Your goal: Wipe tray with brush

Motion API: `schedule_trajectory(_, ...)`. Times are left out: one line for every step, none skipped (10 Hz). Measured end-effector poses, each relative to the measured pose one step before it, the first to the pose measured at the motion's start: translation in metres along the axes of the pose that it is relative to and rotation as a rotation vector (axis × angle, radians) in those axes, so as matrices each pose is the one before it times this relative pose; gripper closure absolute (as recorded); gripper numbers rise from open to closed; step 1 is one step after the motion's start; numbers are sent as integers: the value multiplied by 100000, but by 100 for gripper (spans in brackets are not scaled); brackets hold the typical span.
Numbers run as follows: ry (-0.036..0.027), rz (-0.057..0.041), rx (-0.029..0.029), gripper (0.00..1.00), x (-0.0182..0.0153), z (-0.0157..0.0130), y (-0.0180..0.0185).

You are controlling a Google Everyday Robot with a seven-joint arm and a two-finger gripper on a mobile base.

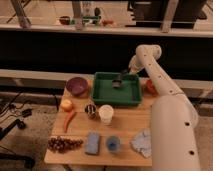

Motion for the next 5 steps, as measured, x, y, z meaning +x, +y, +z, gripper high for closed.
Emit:
schedule_trajectory(-2546,-176,527,91,-1254,-352,-227)
schedule_trajectory(-3214,-430,648,91,-1637,-357,-318)
schedule_trajectory(-3521,-553,467,91,-1844,-215,-272)
schedule_trajectory(-2287,-837,108,91,-1261,65,-71)
schedule_trajectory(-2821,-1349,-124,91,-1576,247,5)
